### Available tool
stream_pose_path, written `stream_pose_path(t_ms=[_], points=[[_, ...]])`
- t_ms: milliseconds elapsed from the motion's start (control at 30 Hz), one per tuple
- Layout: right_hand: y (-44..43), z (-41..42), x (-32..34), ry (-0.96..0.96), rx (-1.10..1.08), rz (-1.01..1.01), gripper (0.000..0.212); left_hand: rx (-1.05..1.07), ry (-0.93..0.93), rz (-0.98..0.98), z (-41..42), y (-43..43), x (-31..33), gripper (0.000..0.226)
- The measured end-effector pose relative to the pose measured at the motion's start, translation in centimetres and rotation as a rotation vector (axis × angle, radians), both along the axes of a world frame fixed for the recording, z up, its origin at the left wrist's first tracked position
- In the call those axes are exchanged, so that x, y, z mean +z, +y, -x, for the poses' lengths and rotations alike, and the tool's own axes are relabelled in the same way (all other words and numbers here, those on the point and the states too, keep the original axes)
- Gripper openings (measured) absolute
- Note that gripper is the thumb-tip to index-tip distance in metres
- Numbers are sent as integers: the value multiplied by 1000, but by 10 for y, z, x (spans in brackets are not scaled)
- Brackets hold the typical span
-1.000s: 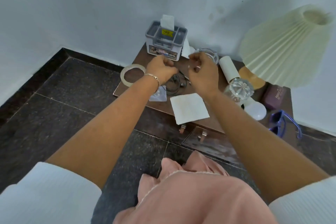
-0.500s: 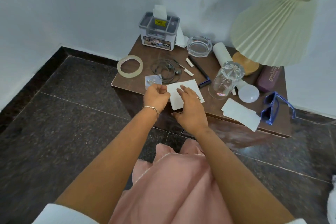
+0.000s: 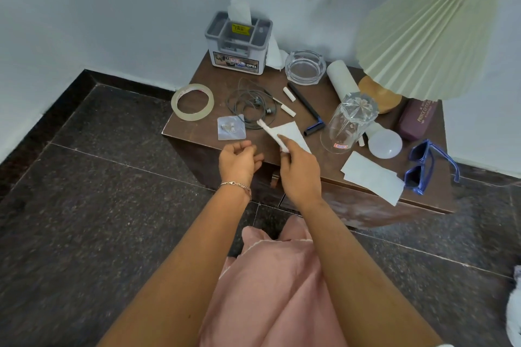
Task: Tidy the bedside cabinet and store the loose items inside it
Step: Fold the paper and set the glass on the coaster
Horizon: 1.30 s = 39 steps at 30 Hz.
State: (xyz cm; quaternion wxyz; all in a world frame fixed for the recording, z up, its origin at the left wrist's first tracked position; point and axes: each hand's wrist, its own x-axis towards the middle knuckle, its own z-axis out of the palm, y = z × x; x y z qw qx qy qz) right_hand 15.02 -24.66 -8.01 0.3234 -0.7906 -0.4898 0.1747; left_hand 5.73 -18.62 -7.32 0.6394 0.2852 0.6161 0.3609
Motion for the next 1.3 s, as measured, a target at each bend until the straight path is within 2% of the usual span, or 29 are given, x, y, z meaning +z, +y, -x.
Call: stream_pose_path(t_ms=[100,233,333,467,567,667,733,833,933,1033,1167,1300], points=[[4,0,13,243,-221,-102,32,-30,-112,80,-4,-4,7,10],[3,3,33,821,-429,-168,26,-114,-297,124,-12,-10,24,24],[5,5,38,980,-419,-192,29,-126,-393,106,-15,-10,37,29],[8,5,48,1100,-378,-214,30,-67,-401,62,-13,-5,47,15],[7,6,59,902,-291,-234,28,-36,-414,23,-11,1,55,4],[18,2,69,681,-237,-261,36,-47,-370,-37,-6,12,64,18],[35,-4,77,667,-163,-234,48,-103,-319,-94,-2,22,71,21],[68,-19,97,689,-20,-219,43,-209,-174,-209,3,46,86,8],[104,-34,115,480,45,-210,25,-302,-29,-374,0,79,104,9],[146,-43,124,330,29,-251,16,-347,117,-519,-6,120,117,14],[200,-56,130,93,24,-306,16,-354,285,-645,-8,181,119,22],[239,-60,130,-25,25,-329,21,-486,630,-748,2,224,108,41]])
